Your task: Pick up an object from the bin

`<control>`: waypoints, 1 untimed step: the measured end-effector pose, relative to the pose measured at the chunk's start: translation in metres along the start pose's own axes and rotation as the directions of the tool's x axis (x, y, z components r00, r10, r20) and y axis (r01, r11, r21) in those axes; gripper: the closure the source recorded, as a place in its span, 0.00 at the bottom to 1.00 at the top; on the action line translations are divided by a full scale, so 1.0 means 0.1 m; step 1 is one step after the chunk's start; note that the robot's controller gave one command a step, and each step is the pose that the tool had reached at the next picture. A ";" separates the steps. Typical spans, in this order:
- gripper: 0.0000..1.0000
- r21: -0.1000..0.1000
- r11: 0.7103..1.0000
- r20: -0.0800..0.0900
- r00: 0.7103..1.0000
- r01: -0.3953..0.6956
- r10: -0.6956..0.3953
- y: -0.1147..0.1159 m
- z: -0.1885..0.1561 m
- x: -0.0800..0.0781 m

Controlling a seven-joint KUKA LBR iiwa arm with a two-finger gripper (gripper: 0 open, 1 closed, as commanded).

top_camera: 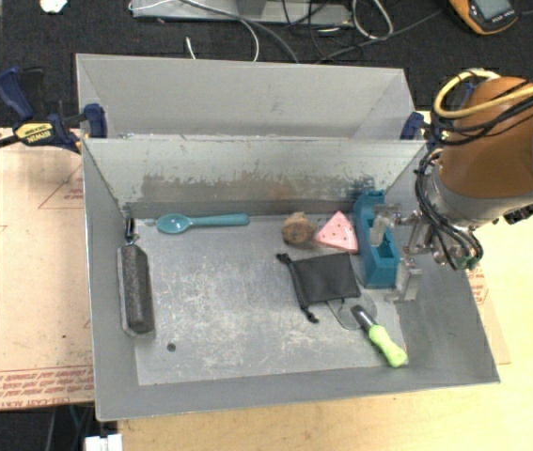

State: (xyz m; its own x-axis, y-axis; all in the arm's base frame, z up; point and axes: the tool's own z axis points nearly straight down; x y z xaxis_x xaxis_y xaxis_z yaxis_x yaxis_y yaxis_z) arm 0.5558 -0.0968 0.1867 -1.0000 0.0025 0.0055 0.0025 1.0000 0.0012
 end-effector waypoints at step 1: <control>0.00 0.001 1.000 0.007 1.000 0.003 -0.003 0.00 -0.04 -0.02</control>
Offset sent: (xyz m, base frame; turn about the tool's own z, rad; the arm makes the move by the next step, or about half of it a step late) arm -0.0590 -0.0006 -0.1167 0.2424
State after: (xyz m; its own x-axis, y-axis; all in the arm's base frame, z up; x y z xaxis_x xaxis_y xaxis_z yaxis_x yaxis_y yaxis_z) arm 0.5576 -0.0964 0.1904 -1.0000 -0.0001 -0.0015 -0.0001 1.0000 0.0002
